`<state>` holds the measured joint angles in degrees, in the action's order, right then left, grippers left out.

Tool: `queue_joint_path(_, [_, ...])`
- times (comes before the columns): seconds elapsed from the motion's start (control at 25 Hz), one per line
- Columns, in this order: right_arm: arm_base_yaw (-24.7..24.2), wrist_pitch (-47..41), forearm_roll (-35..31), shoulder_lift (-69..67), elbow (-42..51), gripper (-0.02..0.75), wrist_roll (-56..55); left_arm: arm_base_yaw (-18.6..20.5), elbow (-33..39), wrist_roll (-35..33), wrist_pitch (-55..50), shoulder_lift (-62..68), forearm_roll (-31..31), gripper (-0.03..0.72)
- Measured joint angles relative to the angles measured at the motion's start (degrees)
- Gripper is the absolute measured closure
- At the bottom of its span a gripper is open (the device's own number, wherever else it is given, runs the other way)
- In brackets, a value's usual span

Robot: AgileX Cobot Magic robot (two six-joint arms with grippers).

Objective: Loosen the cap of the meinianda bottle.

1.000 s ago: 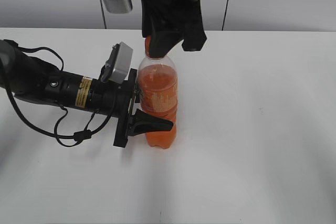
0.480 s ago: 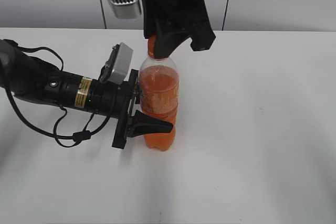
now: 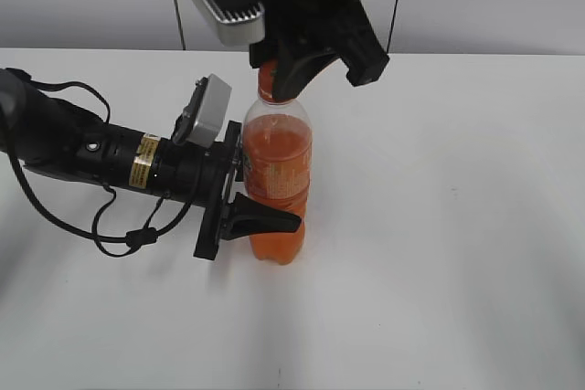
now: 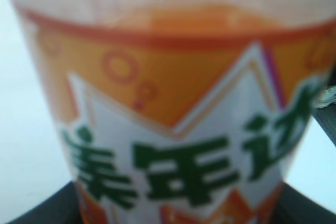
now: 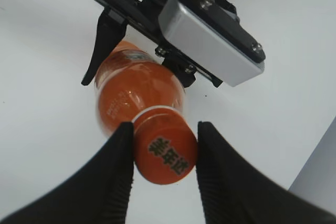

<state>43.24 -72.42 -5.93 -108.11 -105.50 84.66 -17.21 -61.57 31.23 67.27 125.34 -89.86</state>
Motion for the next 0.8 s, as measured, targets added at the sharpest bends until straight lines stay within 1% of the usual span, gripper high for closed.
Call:
queue_joint_path(0.2, [0.0, -0.1, 0.0, 0.0, 0.0, 0.466, 5.6, 0.0, 0.0, 0.0, 0.0, 0.0, -0.1, 0.286])
queue_joint_path(0.36, [0.0, -0.1, 0.0, 0.0, 0.0, 0.466, 7.9, 0.0, 0.0, 0.0, 0.0, 0.0, -0.2, 0.286])
queue_joint_path(0.8, [0.0, -0.2, 0.1, 0.0, 0.0, 0.465, 5.0, 0.0, 0.0, 0.2, 0.0, 0.0, -0.4, 0.286])
